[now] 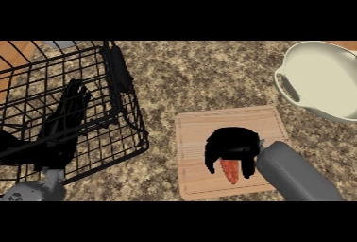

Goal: Pick the sweet potato from the cutting board and place it in the pot

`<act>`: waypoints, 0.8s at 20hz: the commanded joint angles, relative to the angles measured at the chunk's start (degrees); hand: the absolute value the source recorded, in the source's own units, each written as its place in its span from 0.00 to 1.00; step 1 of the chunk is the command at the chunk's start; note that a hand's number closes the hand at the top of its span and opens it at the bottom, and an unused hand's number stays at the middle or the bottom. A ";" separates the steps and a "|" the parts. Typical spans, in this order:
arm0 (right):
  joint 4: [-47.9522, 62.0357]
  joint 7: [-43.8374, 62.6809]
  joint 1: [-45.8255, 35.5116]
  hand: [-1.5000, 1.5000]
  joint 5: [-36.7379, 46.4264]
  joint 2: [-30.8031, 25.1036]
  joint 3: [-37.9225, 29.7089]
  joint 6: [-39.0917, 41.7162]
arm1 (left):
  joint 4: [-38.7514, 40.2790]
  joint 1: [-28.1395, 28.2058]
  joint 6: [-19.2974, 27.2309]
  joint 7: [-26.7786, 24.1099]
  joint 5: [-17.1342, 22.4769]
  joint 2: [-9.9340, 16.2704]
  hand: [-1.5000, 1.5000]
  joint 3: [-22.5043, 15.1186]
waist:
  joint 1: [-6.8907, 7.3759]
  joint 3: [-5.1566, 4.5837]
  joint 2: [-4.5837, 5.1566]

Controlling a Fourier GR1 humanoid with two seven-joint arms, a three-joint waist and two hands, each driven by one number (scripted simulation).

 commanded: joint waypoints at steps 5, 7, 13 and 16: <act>0.02 -2.23 4.63 1.00 2.59 2.30 -0.21 -4.58 | -0.82 -4.83 0.80 -0.12 -2.36 2.16 0.50 3.98 | -0.37 0.66 0.95; -5.14 1.15 6.29 1.00 2.36 3.04 -0.53 -3.51 | 4.60 -7.42 -0.50 -0.71 -1.06 1.94 0.50 5.77 | -1.50 0.60 0.93; -1.05 11.30 2.15 1.00 -0.05 2.81 -13.93 -7.59 | -0.45 -3.44 0.69 -0.73 -1.78 2.18 0.50 4.27 | -0.68 0.66 1.18; 4.04 28.19 -2.53 1.00 -0.28 3.82 -23.35 -9.73 | -2.45 -1.38 0.88 -0.46 -1.77 1.70 0.50 2.38 | -0.43 0.51 1.71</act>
